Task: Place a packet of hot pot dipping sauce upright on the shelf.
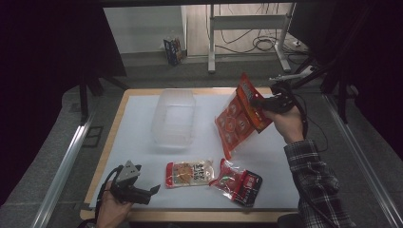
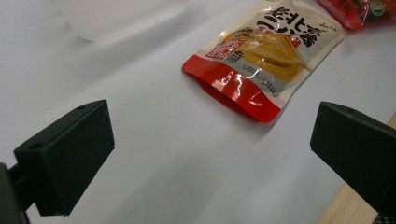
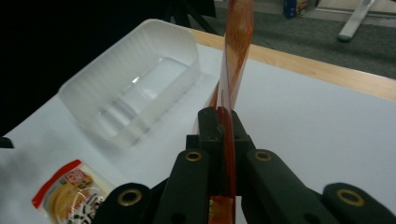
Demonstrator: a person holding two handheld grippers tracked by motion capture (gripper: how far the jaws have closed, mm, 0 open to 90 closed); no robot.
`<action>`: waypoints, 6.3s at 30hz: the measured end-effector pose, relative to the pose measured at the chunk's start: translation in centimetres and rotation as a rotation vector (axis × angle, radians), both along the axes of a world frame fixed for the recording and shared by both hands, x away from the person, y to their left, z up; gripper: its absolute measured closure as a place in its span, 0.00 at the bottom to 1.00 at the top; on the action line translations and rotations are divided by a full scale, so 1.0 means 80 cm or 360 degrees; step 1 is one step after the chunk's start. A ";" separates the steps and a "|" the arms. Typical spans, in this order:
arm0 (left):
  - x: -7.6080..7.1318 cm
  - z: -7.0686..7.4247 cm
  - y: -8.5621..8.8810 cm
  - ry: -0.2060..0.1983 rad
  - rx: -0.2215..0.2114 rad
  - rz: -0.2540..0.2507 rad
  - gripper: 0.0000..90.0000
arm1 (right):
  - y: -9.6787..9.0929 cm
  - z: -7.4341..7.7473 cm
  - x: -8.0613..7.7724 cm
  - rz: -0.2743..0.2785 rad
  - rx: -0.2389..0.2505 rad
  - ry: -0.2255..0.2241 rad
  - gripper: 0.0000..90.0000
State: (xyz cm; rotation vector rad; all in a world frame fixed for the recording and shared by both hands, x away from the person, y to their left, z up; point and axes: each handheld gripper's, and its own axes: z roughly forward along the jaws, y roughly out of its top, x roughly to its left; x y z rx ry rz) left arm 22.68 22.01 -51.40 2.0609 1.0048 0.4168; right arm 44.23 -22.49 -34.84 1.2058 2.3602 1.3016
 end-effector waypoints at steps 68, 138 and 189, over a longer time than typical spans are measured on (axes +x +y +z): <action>0.007 -0.012 0.002 -0.0152 -0.0006 0.0084 0.00 | 0.273 0.073 0.072 0.0081 0.0164 -0.0165 0.98; 0.008 -0.015 0.001 -0.0174 0.0091 0.0086 0.00 | 0.252 -0.034 0.088 0.0205 -0.0472 -0.0274 0.01; 0.005 -0.010 -0.005 -0.0101 0.0133 0.0020 0.02 | 0.187 -0.081 -0.024 0.0361 -0.0370 -0.0352 0.00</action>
